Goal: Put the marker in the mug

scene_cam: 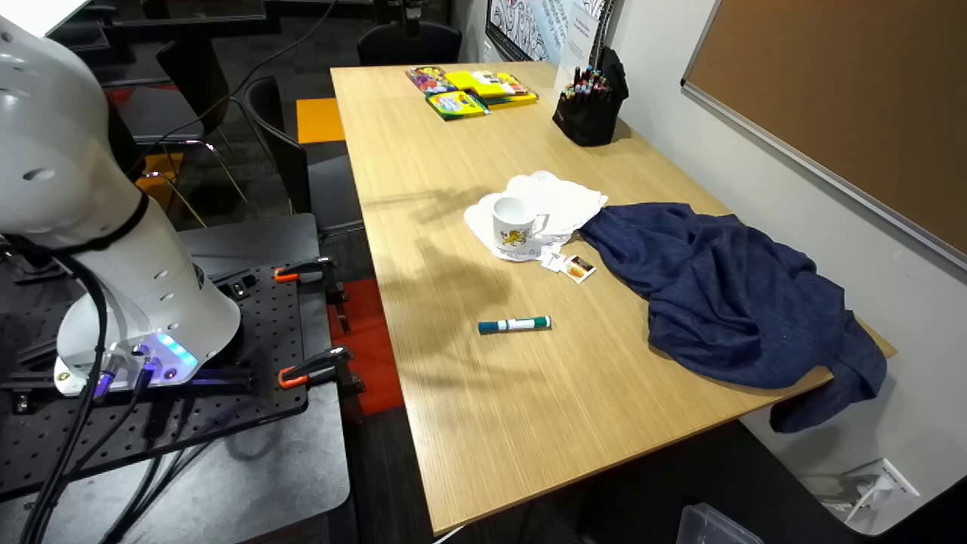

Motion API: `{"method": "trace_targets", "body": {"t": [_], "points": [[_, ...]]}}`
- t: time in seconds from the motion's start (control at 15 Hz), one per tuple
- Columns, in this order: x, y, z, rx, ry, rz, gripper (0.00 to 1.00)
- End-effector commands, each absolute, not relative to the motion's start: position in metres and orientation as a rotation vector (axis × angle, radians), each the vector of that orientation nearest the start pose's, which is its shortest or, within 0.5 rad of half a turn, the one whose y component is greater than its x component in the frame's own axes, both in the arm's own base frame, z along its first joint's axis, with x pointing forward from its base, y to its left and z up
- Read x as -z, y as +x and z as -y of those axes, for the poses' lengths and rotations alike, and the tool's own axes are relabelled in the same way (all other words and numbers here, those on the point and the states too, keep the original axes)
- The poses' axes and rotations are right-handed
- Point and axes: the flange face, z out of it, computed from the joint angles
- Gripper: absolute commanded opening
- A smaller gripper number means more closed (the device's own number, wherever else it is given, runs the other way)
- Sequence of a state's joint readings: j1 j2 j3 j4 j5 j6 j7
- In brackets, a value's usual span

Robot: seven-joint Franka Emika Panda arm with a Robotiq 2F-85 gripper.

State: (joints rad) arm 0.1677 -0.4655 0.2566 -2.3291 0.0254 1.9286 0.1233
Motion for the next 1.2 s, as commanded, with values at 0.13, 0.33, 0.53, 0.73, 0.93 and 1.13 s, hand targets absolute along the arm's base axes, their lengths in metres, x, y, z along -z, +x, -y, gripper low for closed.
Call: {"method": "trace_targets", "body": {"t": [0.13, 0.33, 0.53, 0.73, 0.93, 1.13], "points": [[-0.513, 0.379, -0.184, 0.117, -3.184, 0.432, 1.0], [-0.513, 0.379, -0.184, 0.117, -3.184, 0.432, 1.0], [-0.513, 0.379, -0.184, 0.117, -3.184, 0.432, 1.0], [-0.51, 0.384, -0.173, 0.12, -3.195, 0.371, 1.0], [-0.504, 0.393, -0.152, 0.12, -3.201, 0.264, 1.0], [-0.49, 0.407, -0.124, 0.1, -3.179, 0.138, 1.0]]}}
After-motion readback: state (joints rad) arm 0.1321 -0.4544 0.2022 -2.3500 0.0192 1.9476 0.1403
